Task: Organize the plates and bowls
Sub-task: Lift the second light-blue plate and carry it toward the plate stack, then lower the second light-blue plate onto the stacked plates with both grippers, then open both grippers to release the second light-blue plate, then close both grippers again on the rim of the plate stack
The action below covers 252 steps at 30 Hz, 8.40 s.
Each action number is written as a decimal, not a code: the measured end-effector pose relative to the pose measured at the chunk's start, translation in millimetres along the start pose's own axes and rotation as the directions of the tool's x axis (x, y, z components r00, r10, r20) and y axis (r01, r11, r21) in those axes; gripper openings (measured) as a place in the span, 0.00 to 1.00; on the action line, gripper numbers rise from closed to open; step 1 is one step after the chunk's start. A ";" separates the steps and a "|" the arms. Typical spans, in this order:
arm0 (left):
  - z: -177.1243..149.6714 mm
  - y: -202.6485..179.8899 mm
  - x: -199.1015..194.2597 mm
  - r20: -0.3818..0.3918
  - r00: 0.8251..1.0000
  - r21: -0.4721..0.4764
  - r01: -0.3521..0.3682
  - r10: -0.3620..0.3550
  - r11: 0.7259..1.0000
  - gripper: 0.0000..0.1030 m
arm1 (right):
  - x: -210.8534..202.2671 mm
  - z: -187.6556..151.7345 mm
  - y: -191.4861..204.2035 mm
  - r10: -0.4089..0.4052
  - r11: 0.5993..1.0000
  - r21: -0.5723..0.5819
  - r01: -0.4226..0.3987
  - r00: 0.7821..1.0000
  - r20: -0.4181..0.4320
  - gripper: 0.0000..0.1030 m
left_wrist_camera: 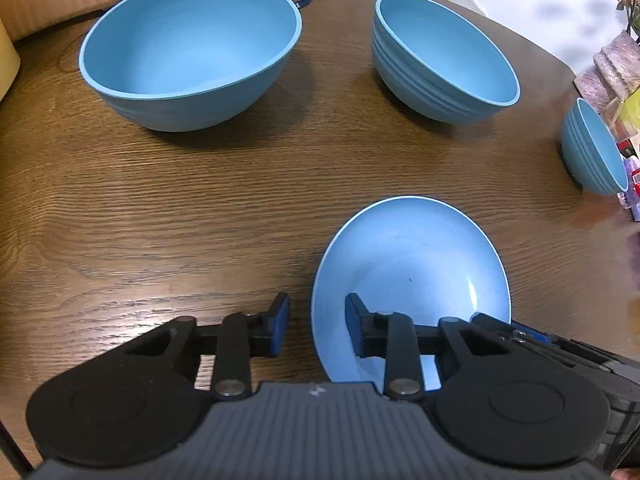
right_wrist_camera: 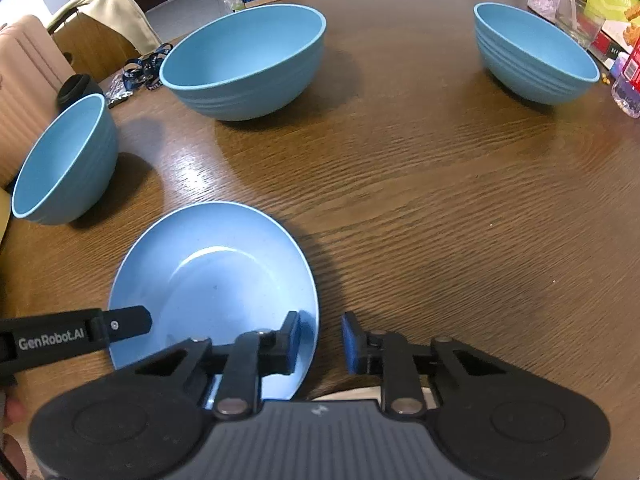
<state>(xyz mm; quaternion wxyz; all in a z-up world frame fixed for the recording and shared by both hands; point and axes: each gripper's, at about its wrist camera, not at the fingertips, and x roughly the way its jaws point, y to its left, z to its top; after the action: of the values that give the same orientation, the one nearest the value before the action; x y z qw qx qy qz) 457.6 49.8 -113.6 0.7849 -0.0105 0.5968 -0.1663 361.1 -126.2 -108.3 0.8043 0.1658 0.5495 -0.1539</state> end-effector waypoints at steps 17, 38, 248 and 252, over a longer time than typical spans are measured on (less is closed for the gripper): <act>3.6 6.6 9.9 0.003 0.999 -0.033 0.050 -0.049 0.998 0.15 | 1.7 -2.6 4.8 0.022 1.000 -0.021 -0.022 1.000 0.008 0.12; -11.0 19.7 -17.5 0.057 0.996 -0.055 0.070 -0.067 0.996 0.15 | -18.6 -11.5 9.2 0.054 0.997 -0.066 -0.050 0.996 0.065 0.11; -186.1 -80.0 -71.0 0.179 0.983 0.060 0.032 -0.042 0.998 0.18 | -92.0 -141.6 -98.1 0.053 0.969 -0.246 -0.008 0.983 0.176 0.08; -185.0 -82.1 -69.8 0.180 0.983 0.066 0.031 -0.043 0.997 0.18 | -91.1 -141.8 -99.8 0.052 0.971 -0.240 -0.006 0.981 0.184 0.08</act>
<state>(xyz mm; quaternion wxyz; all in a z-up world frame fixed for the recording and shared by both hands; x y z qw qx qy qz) 247.1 25.0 -84.0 0.8326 -0.0119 0.5171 -0.1981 168.3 -148.1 -81.3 0.8692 0.0609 0.4824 -0.0900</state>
